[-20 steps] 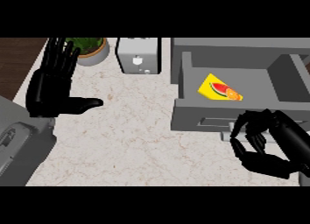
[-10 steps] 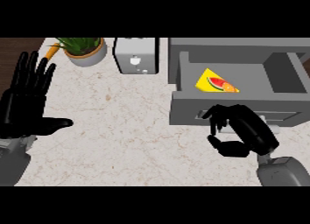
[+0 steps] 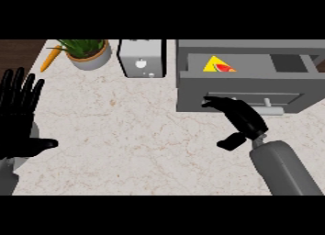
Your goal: Pick up the cup, place it into the drawer and close the drawer
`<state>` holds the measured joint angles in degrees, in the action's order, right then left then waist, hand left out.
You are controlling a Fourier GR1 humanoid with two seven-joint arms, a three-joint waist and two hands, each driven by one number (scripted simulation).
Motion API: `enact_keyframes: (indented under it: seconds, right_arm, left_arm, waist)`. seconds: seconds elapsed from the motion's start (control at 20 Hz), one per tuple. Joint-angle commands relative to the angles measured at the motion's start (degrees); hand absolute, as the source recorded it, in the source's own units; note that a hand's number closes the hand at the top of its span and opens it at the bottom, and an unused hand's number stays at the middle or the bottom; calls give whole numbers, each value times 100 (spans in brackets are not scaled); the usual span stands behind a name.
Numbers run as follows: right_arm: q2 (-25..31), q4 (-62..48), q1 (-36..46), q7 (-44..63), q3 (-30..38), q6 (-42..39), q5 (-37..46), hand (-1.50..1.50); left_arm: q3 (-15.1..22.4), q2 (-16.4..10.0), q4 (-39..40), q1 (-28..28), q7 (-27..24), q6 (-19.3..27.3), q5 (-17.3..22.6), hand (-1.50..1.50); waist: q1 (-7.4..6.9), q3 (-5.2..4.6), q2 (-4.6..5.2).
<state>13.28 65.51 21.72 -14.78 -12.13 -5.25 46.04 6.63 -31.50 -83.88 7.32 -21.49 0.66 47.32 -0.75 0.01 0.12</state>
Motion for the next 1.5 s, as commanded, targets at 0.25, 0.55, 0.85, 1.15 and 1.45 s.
enact_keyframes:
  seconds: [0.25,0.55,0.85,1.15,1.45]
  right_arm:
    - [-329,-2822,1395,-986,650,663,110,-150]
    - [29,-4363,2596,-1552,1325,564,-178,-150]
    - [370,-4968,3274,-1532,1449,294,-111,-150]
    - [598,-5289,3469,-1777,1526,262,-110,-150]
    - [745,-5481,3678,-1784,1621,87,-177,-150]
  left_arm:
    - [-374,209,305,68,91,-362,-254,-150]
    - [-417,151,-194,-502,50,-755,-108,-150]
    - [-518,178,24,62,241,-677,-76,-150]
    - [-324,411,455,27,-137,-869,-459,-150]
    - [-403,226,183,-171,19,-910,-433,-150]
  waist:
    - [-10,2,24]
    - [-231,11,80]
    - [-298,16,151]
    - [-338,12,214]
    - [-461,16,178]
